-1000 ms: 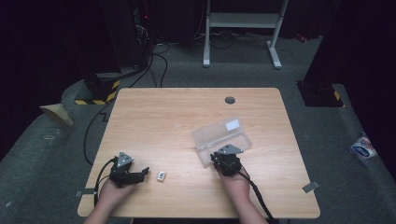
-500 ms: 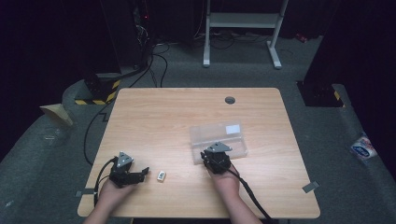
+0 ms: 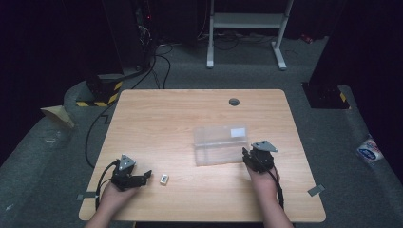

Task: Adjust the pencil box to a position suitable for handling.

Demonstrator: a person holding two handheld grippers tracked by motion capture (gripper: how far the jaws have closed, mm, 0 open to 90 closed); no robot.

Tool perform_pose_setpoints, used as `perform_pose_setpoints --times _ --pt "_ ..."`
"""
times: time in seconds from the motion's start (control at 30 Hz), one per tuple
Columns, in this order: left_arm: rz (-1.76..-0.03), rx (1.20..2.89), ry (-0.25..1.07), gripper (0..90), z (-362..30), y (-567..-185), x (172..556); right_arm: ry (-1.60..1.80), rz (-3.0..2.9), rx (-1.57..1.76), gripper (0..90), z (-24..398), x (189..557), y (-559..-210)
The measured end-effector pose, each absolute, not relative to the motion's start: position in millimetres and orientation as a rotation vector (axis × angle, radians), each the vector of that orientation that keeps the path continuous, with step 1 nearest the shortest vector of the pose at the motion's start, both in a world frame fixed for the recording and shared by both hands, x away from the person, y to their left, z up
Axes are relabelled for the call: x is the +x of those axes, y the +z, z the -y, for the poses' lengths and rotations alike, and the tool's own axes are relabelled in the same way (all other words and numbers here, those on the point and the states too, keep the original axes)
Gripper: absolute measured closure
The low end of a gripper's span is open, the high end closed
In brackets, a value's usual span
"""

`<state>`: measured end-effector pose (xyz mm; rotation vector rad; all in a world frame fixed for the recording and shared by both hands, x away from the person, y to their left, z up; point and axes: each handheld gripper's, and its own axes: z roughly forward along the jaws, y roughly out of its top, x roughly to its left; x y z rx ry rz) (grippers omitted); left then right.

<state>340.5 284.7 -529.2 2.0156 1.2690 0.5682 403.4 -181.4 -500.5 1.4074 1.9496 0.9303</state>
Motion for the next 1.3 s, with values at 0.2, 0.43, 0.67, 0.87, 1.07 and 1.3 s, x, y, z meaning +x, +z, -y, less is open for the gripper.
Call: perform_pose_setpoints --times 0.2,0.43,0.67,0.87,1.07,1.3 --pt "-1.279 2.008 0.566 18.1 -283.8 -529.4 339.7 0.912 -1.991 1.476 66.8 192.6 410.2 -511.5" --pt "-1.277 2.011 0.567 18.0 -284.0 -529.3 339.2 0.898 -2.027 1.467 77.6 185.5 407.9 -514.9" --pt "-1.277 2.009 0.564 18.0 -283.9 -529.4 339.2 0.906 -2.046 1.462 78.9 177.1 404.5 -516.6" --pt "-1.277 2.008 0.563 17.9 -283.9 -529.4 339.3 0.917 -2.062 1.436 78.5 168.0 402.3 -517.3" --pt "-1.277 2.009 0.563 18.0 -283.9 -529.4 339.3 0.928 -2.086 1.415 78.6 153.5 403.4 -517.6" --pt "-1.277 2.009 0.563 17.9 -283.9 -529.4 339.3 0.945 -2.108 1.383 78.6 140.1 405.2 -518.7"
